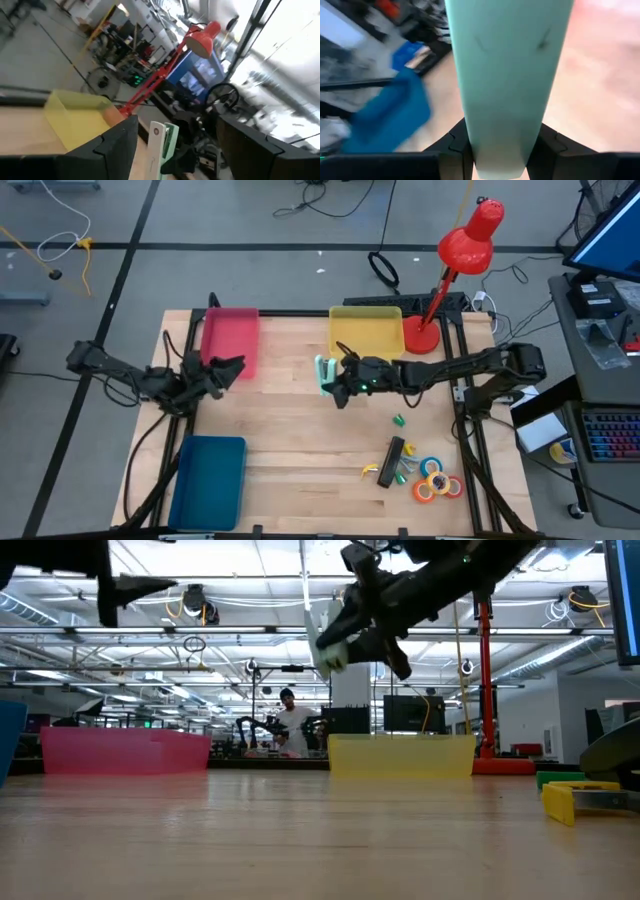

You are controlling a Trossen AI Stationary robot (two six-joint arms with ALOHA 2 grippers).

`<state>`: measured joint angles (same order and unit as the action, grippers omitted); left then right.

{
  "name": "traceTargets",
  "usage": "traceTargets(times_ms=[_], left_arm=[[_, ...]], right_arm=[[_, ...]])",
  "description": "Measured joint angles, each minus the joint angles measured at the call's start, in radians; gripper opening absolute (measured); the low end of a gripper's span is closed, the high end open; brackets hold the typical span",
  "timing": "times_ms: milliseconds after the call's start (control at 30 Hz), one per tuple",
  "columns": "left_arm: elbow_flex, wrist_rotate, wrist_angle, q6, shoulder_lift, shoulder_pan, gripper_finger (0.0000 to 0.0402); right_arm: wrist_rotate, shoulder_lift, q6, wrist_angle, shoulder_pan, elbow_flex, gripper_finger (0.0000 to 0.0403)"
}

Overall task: Pick and place Stapler, Stapler remover, tape
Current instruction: Put the light blue stapler into the red bin

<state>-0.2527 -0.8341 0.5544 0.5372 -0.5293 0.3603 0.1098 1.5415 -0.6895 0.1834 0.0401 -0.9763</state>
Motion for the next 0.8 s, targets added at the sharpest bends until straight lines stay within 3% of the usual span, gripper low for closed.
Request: traceTargets(times_ms=[167,367,800], left_arm=[[-0.151,-0.046,-0.002,-0.17,-0.219,-0.002,0.0269],[-0.299,-0.084,-0.005,-0.37,-0.434,-0.022,0.0269],[-0.518,-0.053,-0.007,-0.611,-0.745,-0.074,0.0269]], right_arm=[[0.076,-0.003,0.182,-0.167,0.012,-0.063,0.0113],[0.073,-0.004,0.371,-0.292,0.01,-0.114,0.0113],[-0.015,-0.002,0.452,-0.502,0.01,-0.114,0.0113]])
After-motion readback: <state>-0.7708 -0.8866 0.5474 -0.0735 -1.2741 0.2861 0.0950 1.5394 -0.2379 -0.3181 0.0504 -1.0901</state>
